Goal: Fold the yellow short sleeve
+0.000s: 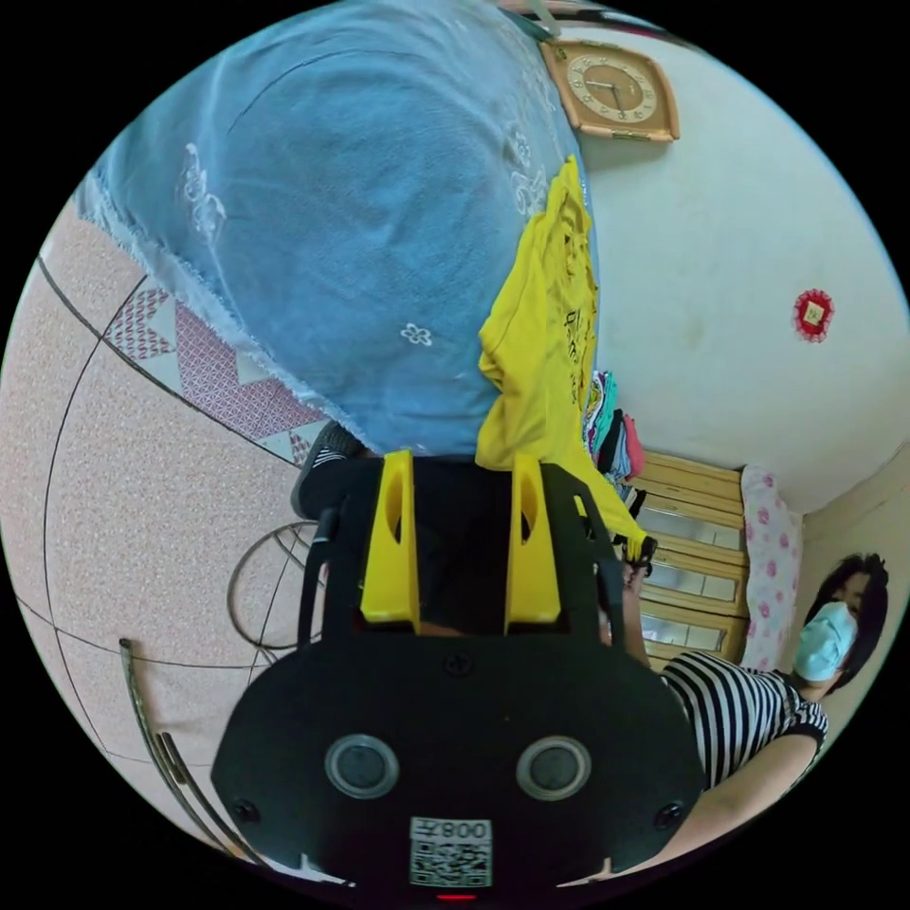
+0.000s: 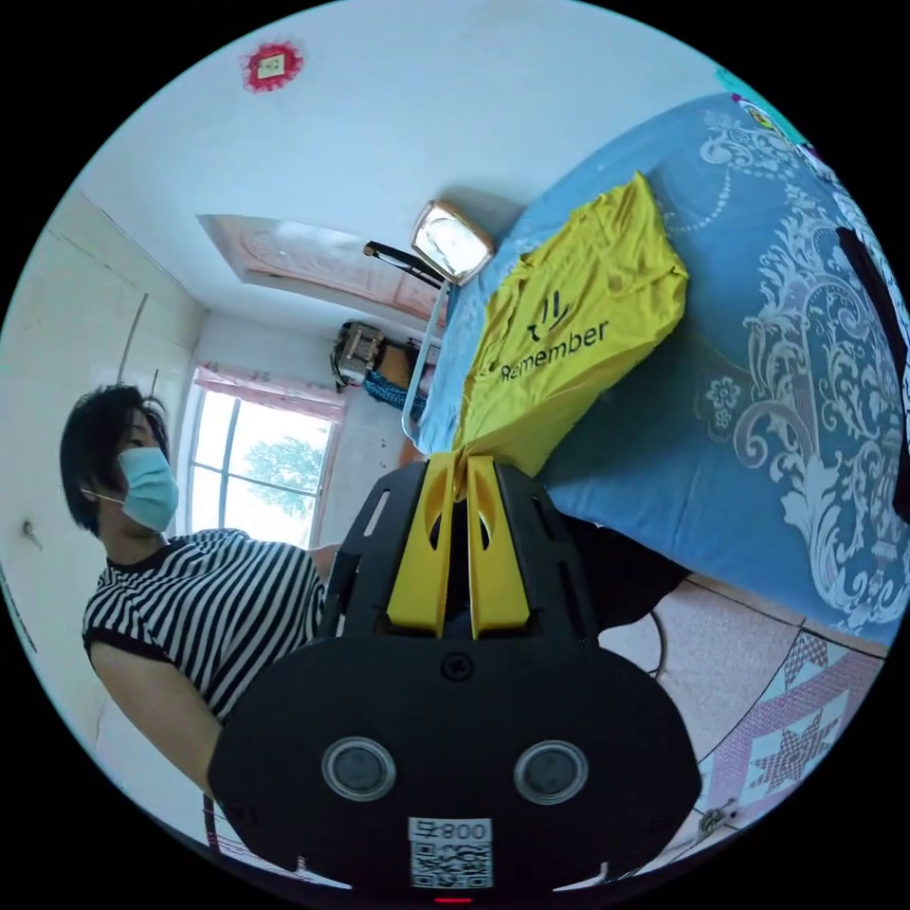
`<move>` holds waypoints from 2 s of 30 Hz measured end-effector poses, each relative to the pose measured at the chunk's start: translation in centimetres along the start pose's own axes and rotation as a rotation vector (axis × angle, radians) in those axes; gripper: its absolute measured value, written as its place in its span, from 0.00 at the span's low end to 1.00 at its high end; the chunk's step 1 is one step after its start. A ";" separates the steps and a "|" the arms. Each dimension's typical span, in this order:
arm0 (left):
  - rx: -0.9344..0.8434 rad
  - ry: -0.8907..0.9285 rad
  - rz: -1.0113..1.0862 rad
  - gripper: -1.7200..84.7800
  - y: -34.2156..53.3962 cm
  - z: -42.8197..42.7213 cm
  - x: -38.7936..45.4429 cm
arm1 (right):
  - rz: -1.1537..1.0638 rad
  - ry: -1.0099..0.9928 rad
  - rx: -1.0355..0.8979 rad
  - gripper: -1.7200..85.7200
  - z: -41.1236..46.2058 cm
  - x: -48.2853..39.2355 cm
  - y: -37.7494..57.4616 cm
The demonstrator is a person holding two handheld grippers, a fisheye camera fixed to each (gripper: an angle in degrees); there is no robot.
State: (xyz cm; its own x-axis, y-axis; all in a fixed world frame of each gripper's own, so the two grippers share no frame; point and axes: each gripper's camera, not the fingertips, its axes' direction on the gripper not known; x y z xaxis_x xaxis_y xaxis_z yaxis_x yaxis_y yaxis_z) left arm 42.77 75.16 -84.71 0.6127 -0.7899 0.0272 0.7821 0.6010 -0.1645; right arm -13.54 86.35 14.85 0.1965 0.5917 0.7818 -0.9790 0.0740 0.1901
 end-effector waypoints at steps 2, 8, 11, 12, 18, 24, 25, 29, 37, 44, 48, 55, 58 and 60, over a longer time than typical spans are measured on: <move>0.016 0.014 -0.006 0.18 0.4 -0.5 -0.2 | -0.015 -0.035 0.002 0.04 -0.7 -0.9 0.3; 0.143 0.157 0.023 0.17 0.8 -2.7 1.3 | -0.016 -0.072 0.033 0.04 -1.6 -2.0 1.4; 0.140 0.198 0.034 0.11 0.6 -2.9 2.5 | -0.010 -0.083 0.045 0.04 -1.9 -2.2 1.8; 0.137 0.204 0.033 0.07 0.7 -3.0 3.3 | -0.009 -0.085 0.048 0.04 -2.0 -2.2 1.9; 0.185 0.308 0.190 0.05 -0.4 -5.4 12.1 | 0.001 -0.111 0.107 0.04 -3.7 -2.1 2.4; 0.125 0.106 0.184 0.08 -4.4 -4.8 17.9 | 0.090 -0.098 0.177 0.04 -5.8 0.8 1.8; 0.124 0.115 0.180 0.08 -4.4 -4.8 17.9 | 0.104 -0.094 0.179 0.04 -6.1 1.3 1.9; 0.150 0.189 0.148 0.10 -2.1 -4.2 17.0 | 0.136 -0.107 0.201 0.04 -6.8 2.8 2.8; 0.122 0.102 0.128 0.11 -0.8 -1.9 19.2 | 0.176 -0.143 0.192 0.04 -6.5 5.1 3.5; 0.070 -0.117 0.128 0.06 -3.2 0.4 24.5 | 0.180 -0.146 0.194 0.04 -7.0 5.7 4.2; 0.067 -0.174 0.138 0.03 -1.5 -0.5 26.0 | 0.171 -0.149 0.187 0.04 -7.3 5.8 4.8; 0.173 -0.014 0.187 0.02 5.3 -6.7 27.6 | 0.147 -0.191 0.191 0.04 -8.1 5.6 7.1; 0.228 0.037 0.192 0.02 8.7 -9.7 28.1 | 0.125 -0.184 0.171 0.04 -8.5 4.8 8.6; 0.272 0.062 0.172 0.02 11.3 -11.8 27.6 | 0.132 -0.165 0.154 0.04 -8.6 4.6 9.9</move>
State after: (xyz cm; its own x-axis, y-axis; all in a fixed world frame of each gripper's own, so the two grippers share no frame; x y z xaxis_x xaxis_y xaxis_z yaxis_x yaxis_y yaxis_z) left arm 67.17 58.67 -97.44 0.7370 -0.6747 -0.0399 0.6744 0.7303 0.1085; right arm -22.80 96.74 15.23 0.0863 0.4482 0.8898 -0.9794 -0.1255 0.1582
